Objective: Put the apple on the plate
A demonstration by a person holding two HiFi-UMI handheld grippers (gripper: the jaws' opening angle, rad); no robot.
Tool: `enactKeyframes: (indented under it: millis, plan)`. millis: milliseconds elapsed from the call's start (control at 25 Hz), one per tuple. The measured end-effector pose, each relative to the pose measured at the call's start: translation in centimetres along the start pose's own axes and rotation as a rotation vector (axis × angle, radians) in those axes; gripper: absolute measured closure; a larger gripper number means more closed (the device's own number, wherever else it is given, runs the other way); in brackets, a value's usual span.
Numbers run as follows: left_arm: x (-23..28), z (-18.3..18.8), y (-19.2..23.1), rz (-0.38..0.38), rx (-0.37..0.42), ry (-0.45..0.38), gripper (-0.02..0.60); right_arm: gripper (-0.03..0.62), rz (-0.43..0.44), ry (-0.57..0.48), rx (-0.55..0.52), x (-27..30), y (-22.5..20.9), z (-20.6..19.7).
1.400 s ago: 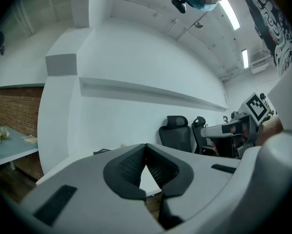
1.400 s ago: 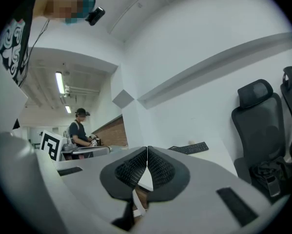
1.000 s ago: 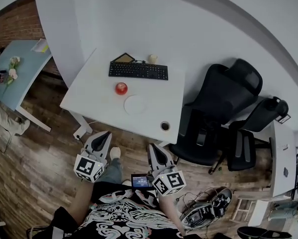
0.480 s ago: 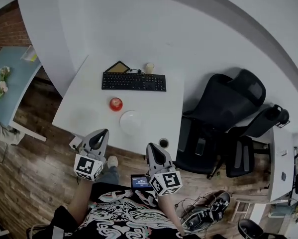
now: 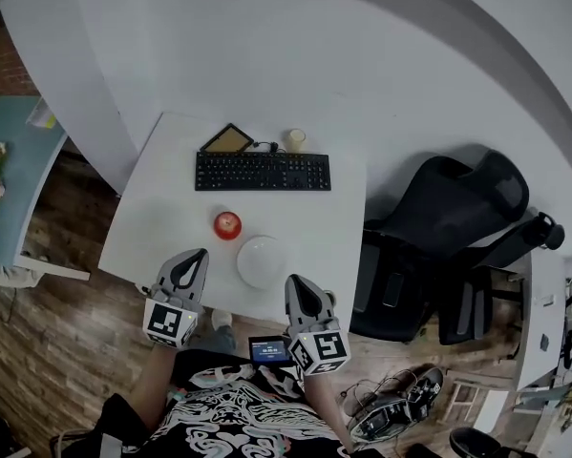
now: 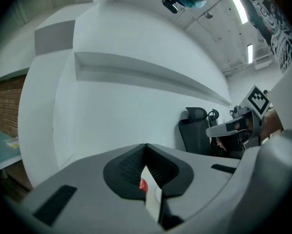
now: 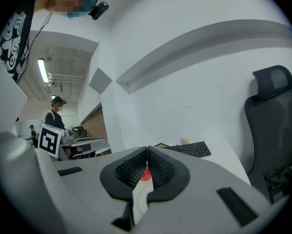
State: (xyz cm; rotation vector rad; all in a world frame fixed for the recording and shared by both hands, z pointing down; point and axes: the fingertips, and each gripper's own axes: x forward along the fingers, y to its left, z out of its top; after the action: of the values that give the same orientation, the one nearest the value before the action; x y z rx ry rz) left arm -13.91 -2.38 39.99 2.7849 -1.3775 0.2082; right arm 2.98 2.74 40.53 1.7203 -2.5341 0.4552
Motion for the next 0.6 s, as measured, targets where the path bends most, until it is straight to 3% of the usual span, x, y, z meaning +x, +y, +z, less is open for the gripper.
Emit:
enactKeyframes:
  millis: [360,600]
  plan:
    - [3.9,-2.7,2.7,-0.043,-0.013,0.049,0.568,0.566,-0.074,0.027,0.021,3.5,-2.5,-1.3]
    - [4.9,-3.1,2.2,-0.024,0.004,0.064,0.568,0.566,-0.036,0.048,-0.002,4.5,-3.5,-1.2]
